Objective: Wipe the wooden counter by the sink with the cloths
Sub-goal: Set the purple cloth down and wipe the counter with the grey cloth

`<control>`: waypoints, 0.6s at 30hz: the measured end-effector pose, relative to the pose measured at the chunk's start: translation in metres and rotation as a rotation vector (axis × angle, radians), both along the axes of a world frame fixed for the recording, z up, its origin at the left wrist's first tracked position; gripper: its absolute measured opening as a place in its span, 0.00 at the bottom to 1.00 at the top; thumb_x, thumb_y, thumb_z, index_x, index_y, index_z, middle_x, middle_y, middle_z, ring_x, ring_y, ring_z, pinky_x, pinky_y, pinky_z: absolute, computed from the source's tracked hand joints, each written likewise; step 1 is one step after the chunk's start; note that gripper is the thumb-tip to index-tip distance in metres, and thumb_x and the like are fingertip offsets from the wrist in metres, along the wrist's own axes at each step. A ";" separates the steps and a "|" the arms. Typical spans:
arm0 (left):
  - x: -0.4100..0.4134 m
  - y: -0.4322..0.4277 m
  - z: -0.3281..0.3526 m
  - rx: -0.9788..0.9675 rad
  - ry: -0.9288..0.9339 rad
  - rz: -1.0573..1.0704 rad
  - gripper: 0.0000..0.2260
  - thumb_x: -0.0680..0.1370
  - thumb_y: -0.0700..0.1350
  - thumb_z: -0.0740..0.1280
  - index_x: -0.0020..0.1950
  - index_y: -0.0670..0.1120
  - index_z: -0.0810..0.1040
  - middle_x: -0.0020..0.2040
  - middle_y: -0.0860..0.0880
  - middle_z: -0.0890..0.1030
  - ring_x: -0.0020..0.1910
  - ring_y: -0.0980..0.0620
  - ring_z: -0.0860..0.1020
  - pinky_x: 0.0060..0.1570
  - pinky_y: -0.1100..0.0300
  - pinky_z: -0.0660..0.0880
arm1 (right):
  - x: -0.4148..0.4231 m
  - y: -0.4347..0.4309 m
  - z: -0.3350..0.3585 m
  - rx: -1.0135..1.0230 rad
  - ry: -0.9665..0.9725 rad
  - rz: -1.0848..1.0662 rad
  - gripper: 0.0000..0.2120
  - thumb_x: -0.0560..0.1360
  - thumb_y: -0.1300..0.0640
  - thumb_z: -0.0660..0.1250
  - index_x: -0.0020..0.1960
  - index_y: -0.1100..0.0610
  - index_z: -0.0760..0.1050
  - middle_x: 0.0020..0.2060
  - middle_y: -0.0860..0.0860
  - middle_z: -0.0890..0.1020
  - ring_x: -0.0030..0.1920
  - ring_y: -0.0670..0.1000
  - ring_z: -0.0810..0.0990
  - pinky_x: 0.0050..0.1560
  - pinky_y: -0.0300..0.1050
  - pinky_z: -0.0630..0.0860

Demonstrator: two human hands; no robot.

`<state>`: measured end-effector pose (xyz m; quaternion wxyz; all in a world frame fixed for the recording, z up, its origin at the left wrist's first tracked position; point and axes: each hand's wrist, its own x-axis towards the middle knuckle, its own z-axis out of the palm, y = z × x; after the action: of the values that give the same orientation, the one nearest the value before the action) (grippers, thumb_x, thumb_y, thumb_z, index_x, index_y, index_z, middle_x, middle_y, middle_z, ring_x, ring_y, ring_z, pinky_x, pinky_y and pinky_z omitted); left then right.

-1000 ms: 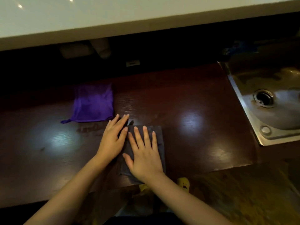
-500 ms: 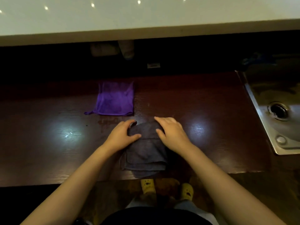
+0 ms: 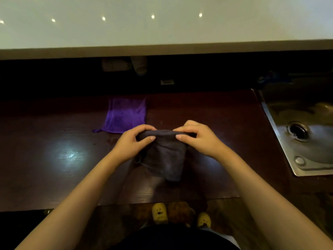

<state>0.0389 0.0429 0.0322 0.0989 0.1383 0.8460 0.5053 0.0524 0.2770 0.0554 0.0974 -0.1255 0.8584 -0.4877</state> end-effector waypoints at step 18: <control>-0.020 0.028 0.077 0.250 0.140 -0.044 0.11 0.69 0.32 0.70 0.41 0.47 0.75 0.49 0.50 0.80 0.52 0.58 0.78 0.56 0.64 0.73 | -0.015 0.045 0.060 0.166 0.230 0.166 0.08 0.73 0.56 0.69 0.43 0.61 0.81 0.36 0.56 0.75 0.39 0.51 0.74 0.44 0.45 0.70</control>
<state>0.0185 0.0709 0.1097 0.0328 0.2030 0.7781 0.5936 0.0373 0.3217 0.1157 0.0485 -0.2423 0.8881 -0.3877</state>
